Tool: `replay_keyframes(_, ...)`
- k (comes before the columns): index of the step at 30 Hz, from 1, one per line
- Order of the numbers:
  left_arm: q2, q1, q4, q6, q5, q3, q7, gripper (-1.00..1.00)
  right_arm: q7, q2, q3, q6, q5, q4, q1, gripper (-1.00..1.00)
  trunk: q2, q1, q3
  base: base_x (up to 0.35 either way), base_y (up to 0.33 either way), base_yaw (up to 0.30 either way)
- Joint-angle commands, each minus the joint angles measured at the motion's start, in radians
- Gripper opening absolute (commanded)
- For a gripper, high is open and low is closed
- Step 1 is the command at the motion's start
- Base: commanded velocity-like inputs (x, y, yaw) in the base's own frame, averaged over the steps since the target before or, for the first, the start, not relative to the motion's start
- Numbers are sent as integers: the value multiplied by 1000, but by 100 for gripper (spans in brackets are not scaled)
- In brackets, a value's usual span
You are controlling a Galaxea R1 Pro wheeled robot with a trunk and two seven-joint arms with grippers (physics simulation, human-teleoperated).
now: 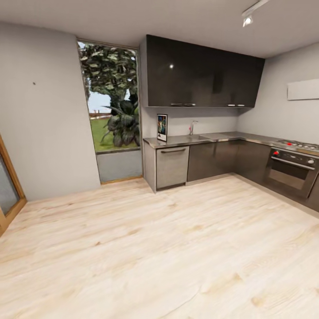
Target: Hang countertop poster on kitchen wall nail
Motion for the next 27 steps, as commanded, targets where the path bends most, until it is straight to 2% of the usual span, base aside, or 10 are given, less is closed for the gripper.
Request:
replay_keyframes(1,0,0,-1,-1,0,0,0,100,-1,0,0,-3,1,1,-1,100,0,1,-1,326,-149,0)
replay_keyframes(27,0,0,-1,-1,0,0,0,100,-1,0,0,-3,1,1,-1,100,0,1,-1,320,-160,0)
